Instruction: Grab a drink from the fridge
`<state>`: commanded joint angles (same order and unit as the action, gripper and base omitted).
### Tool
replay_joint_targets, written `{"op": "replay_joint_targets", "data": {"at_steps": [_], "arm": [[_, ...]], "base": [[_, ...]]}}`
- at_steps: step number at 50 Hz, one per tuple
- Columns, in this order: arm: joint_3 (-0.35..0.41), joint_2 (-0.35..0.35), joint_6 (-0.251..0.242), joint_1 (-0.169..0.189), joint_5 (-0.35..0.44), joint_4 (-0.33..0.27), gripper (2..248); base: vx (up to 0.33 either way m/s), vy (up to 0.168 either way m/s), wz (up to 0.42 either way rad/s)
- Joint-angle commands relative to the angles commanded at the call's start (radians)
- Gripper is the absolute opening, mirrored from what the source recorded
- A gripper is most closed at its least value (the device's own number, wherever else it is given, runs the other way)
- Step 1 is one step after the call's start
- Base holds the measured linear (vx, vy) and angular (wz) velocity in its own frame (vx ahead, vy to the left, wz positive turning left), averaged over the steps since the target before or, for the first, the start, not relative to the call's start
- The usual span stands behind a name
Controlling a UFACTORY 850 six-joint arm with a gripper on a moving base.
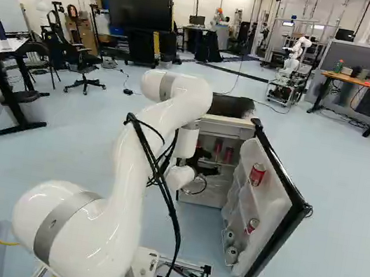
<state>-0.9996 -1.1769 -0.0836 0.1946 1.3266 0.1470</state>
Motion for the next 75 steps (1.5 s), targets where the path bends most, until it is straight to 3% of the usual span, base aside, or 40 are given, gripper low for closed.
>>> {"op": "replay_joint_targets", "data": {"at_steps": [21,75], "arm": [[-0.042,0.010,0.000,0.007,-0.001,0.000,247],[-0.357,-0.156,0.000,0.057,-0.109,0.000,247]], "base": [[0.000,0.000,0.000],[0.000,0.000,0.000]]}}
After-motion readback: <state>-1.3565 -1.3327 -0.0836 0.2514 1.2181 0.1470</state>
